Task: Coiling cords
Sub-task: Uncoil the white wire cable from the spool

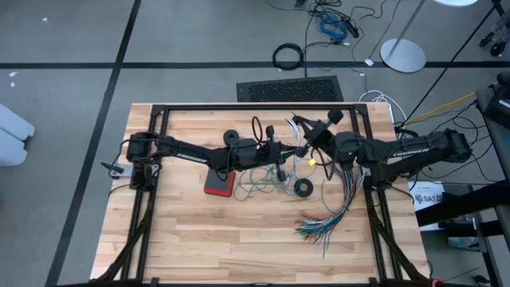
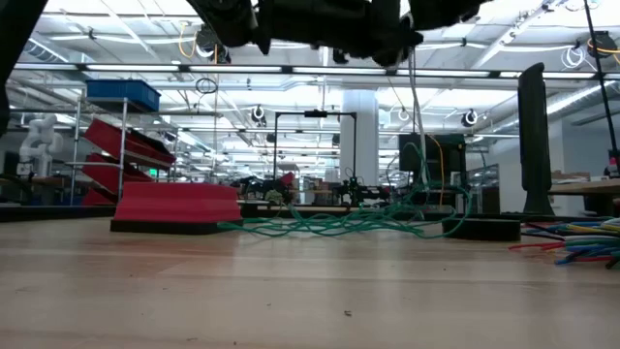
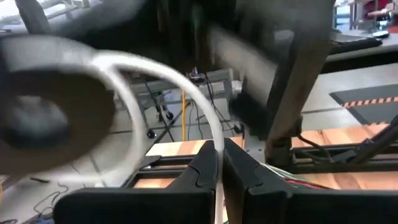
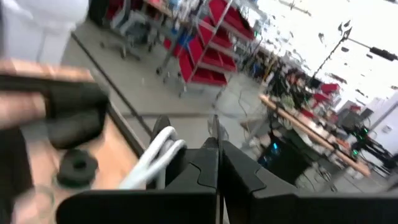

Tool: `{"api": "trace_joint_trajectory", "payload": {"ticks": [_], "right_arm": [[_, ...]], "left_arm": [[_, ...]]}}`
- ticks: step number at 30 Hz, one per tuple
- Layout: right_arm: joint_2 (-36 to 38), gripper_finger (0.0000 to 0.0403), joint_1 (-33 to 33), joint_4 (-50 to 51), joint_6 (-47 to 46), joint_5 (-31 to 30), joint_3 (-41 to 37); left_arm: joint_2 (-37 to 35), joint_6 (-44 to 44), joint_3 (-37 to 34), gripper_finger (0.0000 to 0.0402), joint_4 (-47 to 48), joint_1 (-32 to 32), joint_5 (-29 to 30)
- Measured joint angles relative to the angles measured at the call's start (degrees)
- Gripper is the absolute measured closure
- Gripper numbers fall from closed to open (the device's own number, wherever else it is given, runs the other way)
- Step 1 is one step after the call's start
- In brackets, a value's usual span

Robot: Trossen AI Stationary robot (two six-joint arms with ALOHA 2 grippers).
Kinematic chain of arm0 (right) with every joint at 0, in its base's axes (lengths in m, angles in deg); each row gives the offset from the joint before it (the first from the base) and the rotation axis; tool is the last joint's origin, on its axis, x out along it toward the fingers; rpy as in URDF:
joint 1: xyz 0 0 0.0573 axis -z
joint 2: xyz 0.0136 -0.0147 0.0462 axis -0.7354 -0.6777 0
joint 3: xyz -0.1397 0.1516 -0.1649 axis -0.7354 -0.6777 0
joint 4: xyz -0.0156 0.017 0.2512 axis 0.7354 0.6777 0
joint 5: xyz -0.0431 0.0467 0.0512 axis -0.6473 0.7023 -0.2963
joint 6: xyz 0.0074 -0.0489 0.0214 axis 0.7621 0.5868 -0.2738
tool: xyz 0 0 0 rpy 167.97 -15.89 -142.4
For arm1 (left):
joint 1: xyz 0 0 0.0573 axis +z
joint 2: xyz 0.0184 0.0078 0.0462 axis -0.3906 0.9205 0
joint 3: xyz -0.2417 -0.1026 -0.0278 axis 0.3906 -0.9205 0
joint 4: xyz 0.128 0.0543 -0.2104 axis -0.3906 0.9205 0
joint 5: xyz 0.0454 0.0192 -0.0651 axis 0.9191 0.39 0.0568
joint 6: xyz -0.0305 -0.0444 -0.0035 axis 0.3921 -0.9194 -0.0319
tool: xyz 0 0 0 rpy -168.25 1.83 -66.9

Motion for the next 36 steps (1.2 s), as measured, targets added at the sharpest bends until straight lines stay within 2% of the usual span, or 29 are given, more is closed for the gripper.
{"api": "trace_joint_trajectory", "payload": {"ticks": [6, 15, 22, 25, 29, 32, 36], "right_arm": [[1.84, 0.0403, 0.0, 7.07, -3.78, -0.45, -0.07], [7.26, 0.0403, -3.02, 10.8, -4.57, -0.37, -0.04], [10.96, 0.0403, -7.94, 10.98, -4.57, -0.28, -0.04], [11.86, 0.0403, -9.67, 8.18, -3.94, -0.21, -0.04], [12.18, 0.0403, -10.67, 1.99, -0.71, -0.17, -0.04], [11.83, 0.0403, -10.19, -2.69, 2.08, -0.29, -0.04], [10.94, 0.0403, -8.5, -8.84, 6.22, -0.47, -0.04]], "left_arm": [[-4.63, 4.13, -0.04, 0.0396, 7.79, -1.13, 2.64], [-11.36, 9.74, -0.04, 0.0396, 20.17, -1.71, 9.9], [-13.45, 9.71, -0.07, 0.0396, 27.16, 2.28, 12.22], [-12.64, 5.77, -1.07, 0.0396, 28.8, 5.04, 8.95], [-9.73, 1.07, -2.03, 0.0396, 29.11, 6.73, 0.83], [-7.66, 0.61, -2.03, 0.0396, 25.17, 5.54, -3.6], [-5.57, 0.66, -1.42, 0.0396, 23.26, 2.9, -5.0]]}}
